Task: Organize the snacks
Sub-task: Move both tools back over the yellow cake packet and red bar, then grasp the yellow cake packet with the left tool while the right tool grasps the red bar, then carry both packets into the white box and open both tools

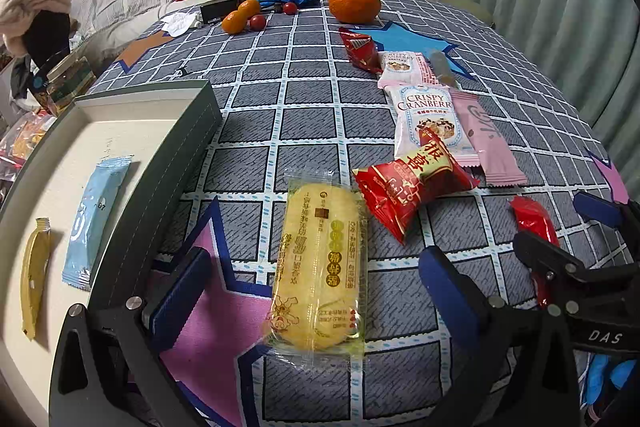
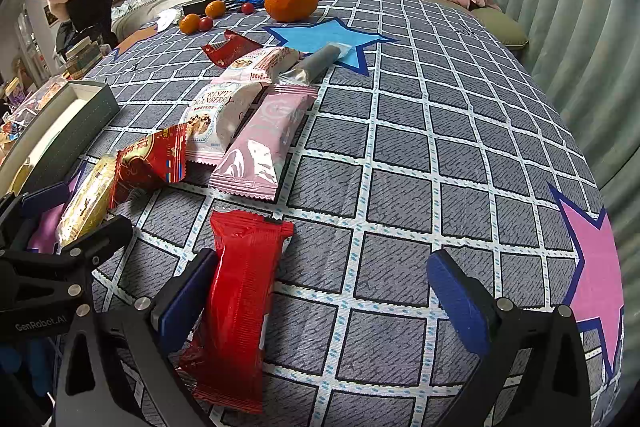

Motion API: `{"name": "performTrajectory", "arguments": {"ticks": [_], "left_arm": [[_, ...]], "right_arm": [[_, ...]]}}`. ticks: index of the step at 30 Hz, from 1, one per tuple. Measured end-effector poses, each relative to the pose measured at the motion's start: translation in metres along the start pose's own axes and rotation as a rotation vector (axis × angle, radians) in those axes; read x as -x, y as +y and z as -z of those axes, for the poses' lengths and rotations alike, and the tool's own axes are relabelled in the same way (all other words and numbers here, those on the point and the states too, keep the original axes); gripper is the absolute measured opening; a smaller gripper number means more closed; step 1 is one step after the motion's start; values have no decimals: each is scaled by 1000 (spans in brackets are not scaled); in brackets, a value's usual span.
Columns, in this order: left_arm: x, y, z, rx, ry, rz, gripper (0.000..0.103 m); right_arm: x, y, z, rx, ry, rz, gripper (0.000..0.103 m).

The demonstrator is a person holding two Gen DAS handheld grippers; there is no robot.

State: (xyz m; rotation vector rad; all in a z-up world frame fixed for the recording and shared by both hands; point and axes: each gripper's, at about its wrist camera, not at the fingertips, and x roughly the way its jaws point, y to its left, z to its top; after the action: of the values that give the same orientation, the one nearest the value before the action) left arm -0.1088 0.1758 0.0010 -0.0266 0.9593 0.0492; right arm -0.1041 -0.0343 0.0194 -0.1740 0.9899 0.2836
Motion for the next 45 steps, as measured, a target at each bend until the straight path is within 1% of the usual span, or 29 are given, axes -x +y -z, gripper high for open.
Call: {"name": "performTrajectory", "arguments": {"ticks": [9, 11, 12, 14, 16, 17, 18, 19, 20, 21, 22, 23, 24, 25, 26, 27, 28, 30, 34, 38, 41, 45], "left_arm": [[0, 0, 0, -1, 1, 0, 103], [0, -1, -1, -4, 7, -2, 103], [0, -2, -2, -5, 14, -4, 103], [-1, -2, -6, -8, 48, -2, 103], [-2, -3, -11, -17, 88, 3, 102], [-2, -4, -12, -19, 107, 10, 99], [-1, -5, -13, -25, 117, 15, 94], [2, -8, -14, -38, 124, 24, 90], [3, -11, -14, -45, 127, 33, 82], [5, -13, -13, -54, 129, 42, 71], [7, -16, -13, -64, 131, 53, 65], [10, -18, -12, -73, 134, 67, 50], [12, -18, -12, -78, 137, 78, 42], [15, -18, -10, -75, 146, 99, 40], [17, -16, -9, -68, 148, 119, 40], [20, -13, -7, -54, 151, 142, 40], [24, -10, -4, -36, 148, 163, 40], [30, -6, -1, -30, 137, 168, 40], [46, 5, -3, -14, 104, 188, 40], [61, 15, -7, 2, 63, 205, 40], [72, 25, -9, 17, 34, 212, 40], [82, 40, -11, 43, 7, 212, 40]], "right_arm": [[0, 0, 0, 1, 2, 0, 103], [0, -1, -1, 3, 17, 1, 103], [-1, -1, -4, 3, 33, 2, 103], [-3, -1, -9, 6, 86, -1, 103], [-4, -1, -12, 11, 118, -4, 103], [-3, 0, -12, 18, 132, -6, 103], [-3, 1, -12, 26, 135, -8, 100], [-1, 2, -12, 37, 134, -12, 97], [1, 5, -12, 49, 134, -14, 90], [3, 8, -13, 58, 134, -16, 80], [5, 11, -13, 64, 136, -20, 73], [7, 14, -14, 67, 138, -24, 56], [9, 17, -15, 71, 142, -30, 39], [9, 19, -16, 70, 146, -38, 32], [10, 20, -16, 64, 150, -54, 29], [12, 19, -15, 46, 151, -89, 27], [13, 16, -13, 16, 156, -135, 26], [16, 12, -10, -31, 167, -180, 26], [23, 4, -3, -80, 175, -198, 26], [34, -2, -5, -113, 160, -210, 26], [41, 1, -11, -118, 146, -216, 26], [49, 15, -21, -93, 123, -221, 26]]}}
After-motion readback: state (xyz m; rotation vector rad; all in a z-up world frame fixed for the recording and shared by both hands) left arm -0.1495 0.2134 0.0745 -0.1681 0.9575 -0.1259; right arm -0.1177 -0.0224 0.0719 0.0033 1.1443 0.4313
